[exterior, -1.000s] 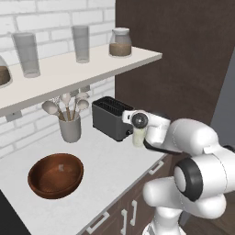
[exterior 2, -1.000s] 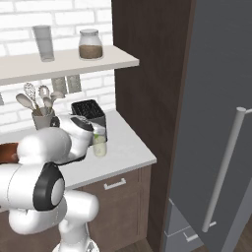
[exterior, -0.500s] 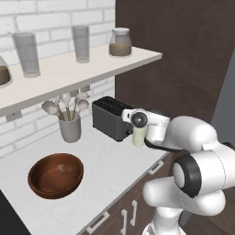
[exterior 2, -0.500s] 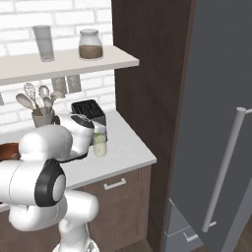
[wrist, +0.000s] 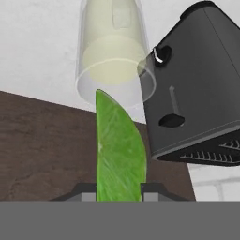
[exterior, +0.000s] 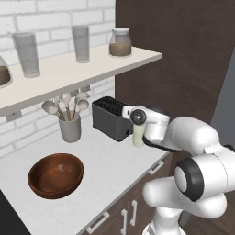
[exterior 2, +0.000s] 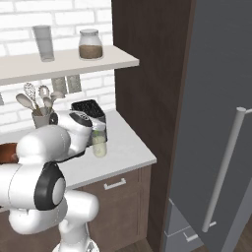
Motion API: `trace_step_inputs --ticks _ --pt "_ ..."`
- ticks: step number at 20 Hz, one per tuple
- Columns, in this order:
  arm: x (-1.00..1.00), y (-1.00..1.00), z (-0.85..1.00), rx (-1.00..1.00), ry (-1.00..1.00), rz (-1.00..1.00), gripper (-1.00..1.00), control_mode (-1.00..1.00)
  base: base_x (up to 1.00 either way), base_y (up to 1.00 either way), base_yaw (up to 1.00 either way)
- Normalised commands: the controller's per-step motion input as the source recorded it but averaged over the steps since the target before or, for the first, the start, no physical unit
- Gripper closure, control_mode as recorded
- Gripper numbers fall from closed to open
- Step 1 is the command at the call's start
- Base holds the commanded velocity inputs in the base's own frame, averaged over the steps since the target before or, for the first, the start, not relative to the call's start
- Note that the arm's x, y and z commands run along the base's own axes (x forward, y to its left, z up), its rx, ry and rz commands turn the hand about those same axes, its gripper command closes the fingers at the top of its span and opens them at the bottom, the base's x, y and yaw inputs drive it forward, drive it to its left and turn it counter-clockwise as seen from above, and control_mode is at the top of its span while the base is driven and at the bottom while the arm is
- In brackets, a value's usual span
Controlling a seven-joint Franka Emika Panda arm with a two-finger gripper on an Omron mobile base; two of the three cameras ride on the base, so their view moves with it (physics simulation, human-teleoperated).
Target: Grab a lemon wedge from the fridge and one ice cube from the ice bowl, and put them in the glass of lemonade.
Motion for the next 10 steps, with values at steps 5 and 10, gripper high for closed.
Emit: trace_step_inputs --ticks 5,10 --pt "0.21 0.00 -0.07 -0.01 0.00 0.00 1.00 -1.00 0.00 0.00 0.00" --pt "0.13 0.00 -0.28 -0.03 0.00 0.00 1.00 -1.00 0.00 0.00 0.00"
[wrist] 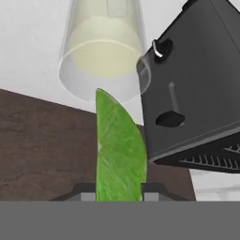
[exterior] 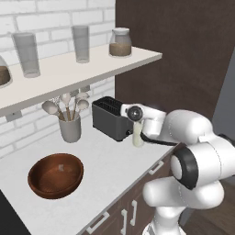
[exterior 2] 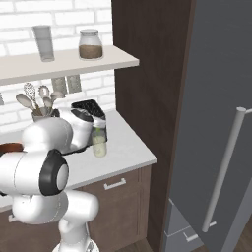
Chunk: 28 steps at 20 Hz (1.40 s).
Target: Grab a lemon wedge from the fridge and one ice cube from the ice bowl, and put them in the glass of lemonade.
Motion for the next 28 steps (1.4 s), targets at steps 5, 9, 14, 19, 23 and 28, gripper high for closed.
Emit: trace_step_inputs --ticks 5,9,14,19,23,28 --pt "-0.01 0.00 -0.43 -0.07 -0.02 0.00 1.00 -1.00 0.00 0.00 0.00" --pt "0.00 0.00 -0.26 -0.05 -0.04 0.00 1.00 -1.00 0.00 0.00 0.00" --pt "0.00 0.00 -0.21 -0.03 -0.01 0.00 1.00 -1.00 0.00 0.00 0.00" --pt "-0.11 0.00 -0.19 -0.03 -0.01 0.00 1.00 -1.00 0.00 0.00 0.00" --pt "-0.17 0.00 -0.02 -0.01 0.00 0.00 1.00 -1.00 0.00 0.00 0.00" --pt "-0.24 0.00 0.07 0.00 -0.06 0.00 -1.00 -1.00 0.00 0.00 0.00"
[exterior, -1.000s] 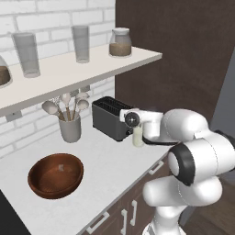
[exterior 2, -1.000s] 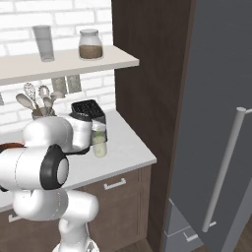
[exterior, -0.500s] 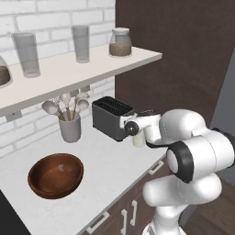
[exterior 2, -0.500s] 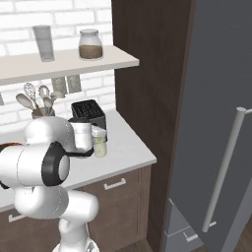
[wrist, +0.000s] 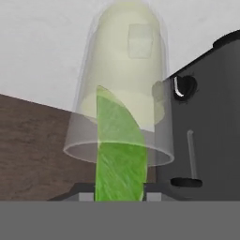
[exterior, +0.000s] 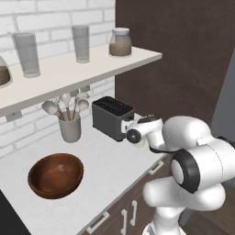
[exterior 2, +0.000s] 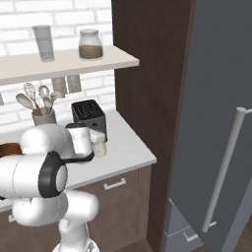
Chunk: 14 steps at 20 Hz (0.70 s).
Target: Grab a lemon wedge from the fridge and one ice cube from the ice bowl, and put them in the glass of lemonade.
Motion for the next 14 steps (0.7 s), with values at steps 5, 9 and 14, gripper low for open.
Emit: trace_step_inputs --ticks 5,9,14 --pt "-0.15 0.00 0.28 0.00 -0.15 0.00 -1.00 -1.00 0.00 0.00 0.00" --pt "-0.02 0.00 0.13 0.00 -0.09 0.00 -1.00 -1.00 0.00 0.00 0.00" --pt "-0.15 0.00 0.02 0.00 -0.04 0.00 -1.00 -1.00 0.00 0.00 0.00"
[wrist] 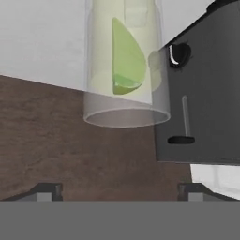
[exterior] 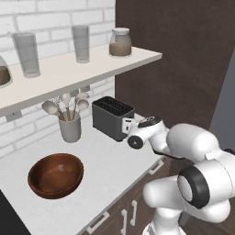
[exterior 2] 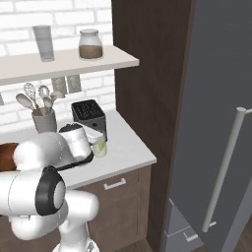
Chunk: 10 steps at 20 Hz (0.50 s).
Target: Grab a lemon wedge from the fridge and one ice cube from the ice bowl, and put them in the glass of lemonade.
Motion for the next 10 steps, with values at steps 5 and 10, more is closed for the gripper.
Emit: trace_step_inputs --ticks 5,10 --pt "-0.81 0.00 0.34 0.00 -0.10 0.00 -1.00 -1.00 0.00 0.00 0.00" --pt "-0.94 0.01 0.80 0.00 -0.23 0.02 -1.00 -1.00 0.00 0.00 0.00"
